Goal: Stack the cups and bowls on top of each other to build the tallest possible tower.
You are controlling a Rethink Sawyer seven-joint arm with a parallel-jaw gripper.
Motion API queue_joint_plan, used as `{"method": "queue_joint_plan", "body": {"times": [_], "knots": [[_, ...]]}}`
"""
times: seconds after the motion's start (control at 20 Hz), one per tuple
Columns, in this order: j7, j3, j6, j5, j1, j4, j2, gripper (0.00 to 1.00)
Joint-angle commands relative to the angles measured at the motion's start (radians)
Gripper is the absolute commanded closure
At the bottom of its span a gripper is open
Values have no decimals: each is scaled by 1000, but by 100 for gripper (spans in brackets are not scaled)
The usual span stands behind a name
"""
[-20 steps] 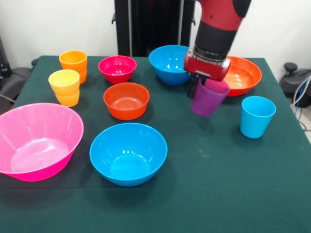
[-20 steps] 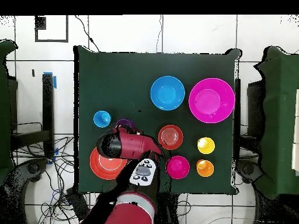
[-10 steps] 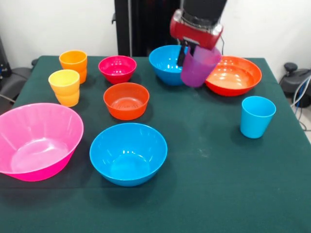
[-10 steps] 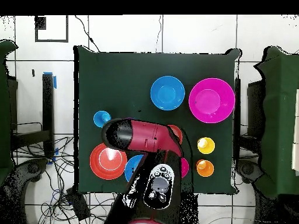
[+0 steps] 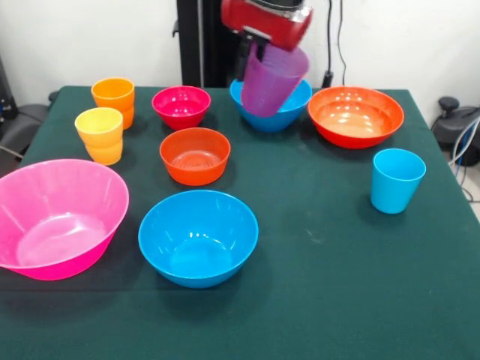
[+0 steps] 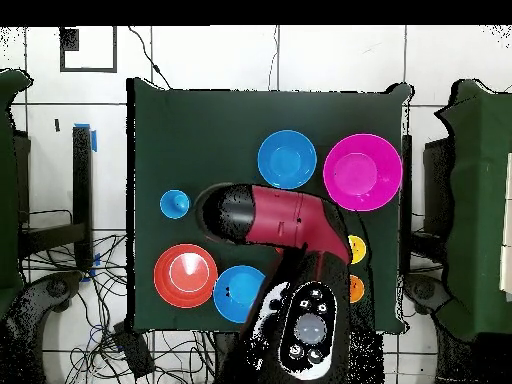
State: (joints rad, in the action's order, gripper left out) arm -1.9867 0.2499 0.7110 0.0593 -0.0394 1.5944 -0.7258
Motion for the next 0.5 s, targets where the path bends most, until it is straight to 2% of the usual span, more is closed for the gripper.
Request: {"method": "queue_joint_plan", "body": {"times": [0.05,0.35,0.5], "knots": [[174,-97,39,134,-79,-102,40,100],[237,-185,-57,168,-213,-59,36,100],[235,-222,-100,190,-274,-47,63,100]]}}
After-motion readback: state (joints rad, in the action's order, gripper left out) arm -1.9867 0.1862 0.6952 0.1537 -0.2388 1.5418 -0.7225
